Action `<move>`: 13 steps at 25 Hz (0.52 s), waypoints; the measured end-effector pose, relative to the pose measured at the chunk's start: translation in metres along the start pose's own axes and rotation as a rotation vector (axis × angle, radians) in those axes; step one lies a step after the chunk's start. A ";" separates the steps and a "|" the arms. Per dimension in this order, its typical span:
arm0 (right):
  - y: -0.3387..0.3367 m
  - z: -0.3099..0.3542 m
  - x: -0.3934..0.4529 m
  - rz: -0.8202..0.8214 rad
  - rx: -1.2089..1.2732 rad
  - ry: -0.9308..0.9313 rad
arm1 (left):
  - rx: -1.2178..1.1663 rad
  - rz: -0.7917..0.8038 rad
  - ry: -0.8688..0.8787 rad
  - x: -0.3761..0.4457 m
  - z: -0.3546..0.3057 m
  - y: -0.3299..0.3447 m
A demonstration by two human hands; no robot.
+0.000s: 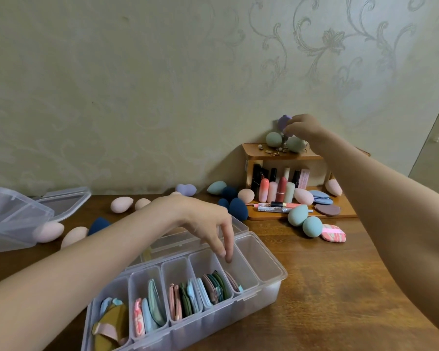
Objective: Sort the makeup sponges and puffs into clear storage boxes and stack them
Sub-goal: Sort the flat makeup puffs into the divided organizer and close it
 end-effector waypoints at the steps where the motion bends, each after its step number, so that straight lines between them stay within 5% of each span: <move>1: -0.004 0.007 -0.006 0.001 0.055 -0.031 | -0.002 -0.007 -0.011 0.000 0.001 0.000; 8: -0.034 0.054 -0.099 -0.053 0.400 -0.242 | 0.039 -0.085 -0.098 -0.013 -0.004 0.001; 13: 0.033 0.053 -0.214 0.188 -0.200 -0.476 | 0.007 -0.339 -0.177 -0.046 -0.014 0.008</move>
Point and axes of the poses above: each hand's wrist, its own x-axis towards the middle knuckle, its own y-axis out of the palm, z = x × y, the point moved 8 cm from there along x, towards the middle knuckle, and after that the axes turned 6 degrees about y, right-handed, at the moved point
